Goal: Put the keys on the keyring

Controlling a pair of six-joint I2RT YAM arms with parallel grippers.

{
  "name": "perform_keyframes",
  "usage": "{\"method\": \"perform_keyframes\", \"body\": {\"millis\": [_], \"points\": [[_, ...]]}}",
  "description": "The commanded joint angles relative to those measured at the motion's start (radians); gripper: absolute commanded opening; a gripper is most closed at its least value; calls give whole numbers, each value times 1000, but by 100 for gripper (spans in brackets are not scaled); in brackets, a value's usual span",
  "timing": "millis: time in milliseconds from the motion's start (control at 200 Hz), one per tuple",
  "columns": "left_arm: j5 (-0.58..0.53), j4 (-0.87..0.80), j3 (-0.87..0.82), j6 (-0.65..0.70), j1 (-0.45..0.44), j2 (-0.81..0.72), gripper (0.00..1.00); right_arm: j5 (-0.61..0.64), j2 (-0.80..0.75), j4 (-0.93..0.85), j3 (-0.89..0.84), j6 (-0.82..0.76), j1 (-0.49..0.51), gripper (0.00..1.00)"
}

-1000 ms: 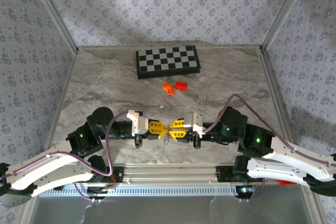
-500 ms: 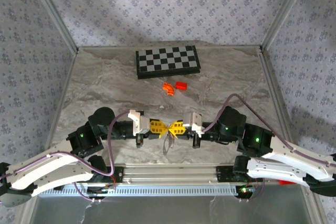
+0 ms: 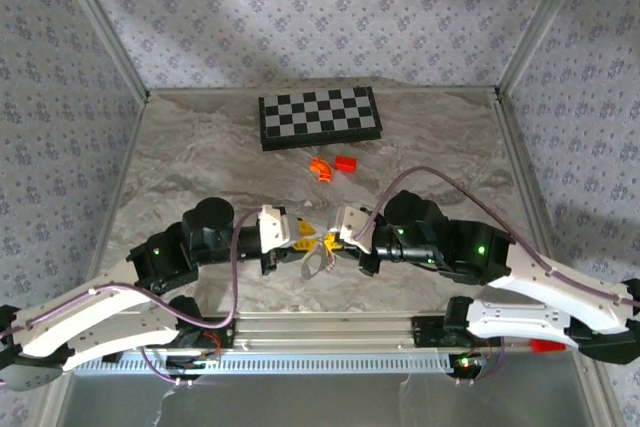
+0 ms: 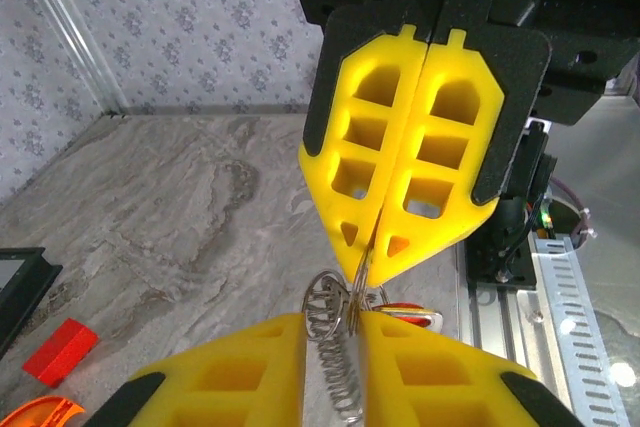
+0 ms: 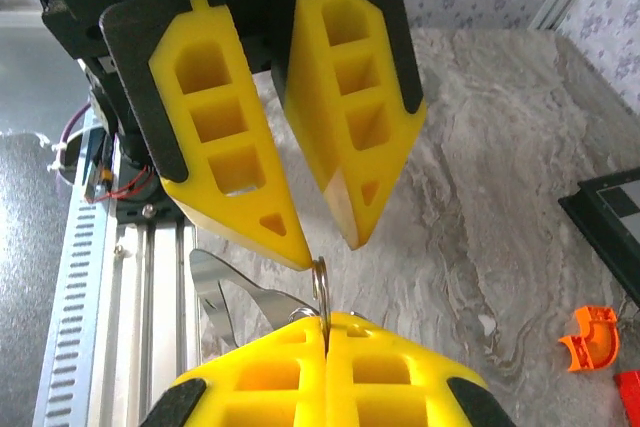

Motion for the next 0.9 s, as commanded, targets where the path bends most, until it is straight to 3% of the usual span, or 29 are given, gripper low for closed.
{"method": "perform_keyframes", "body": {"millis": [0,155,500,800,895], "points": [[25,6,35,13,-1,8,22,-3,13,-60,54,-24,0,0],[44,21,30,9,-1,22,24,-25,30,-50,59,-28,0,0],[48,37,18,11,-1,27,14,-60,31,-24,47,-19,0,0],[43,32,12,9,-1,21,19,-66,15,18,33,-14,0,0],[43,34,10,8,-1,22,13,-71,17,16,33,-12,0,0]]}}
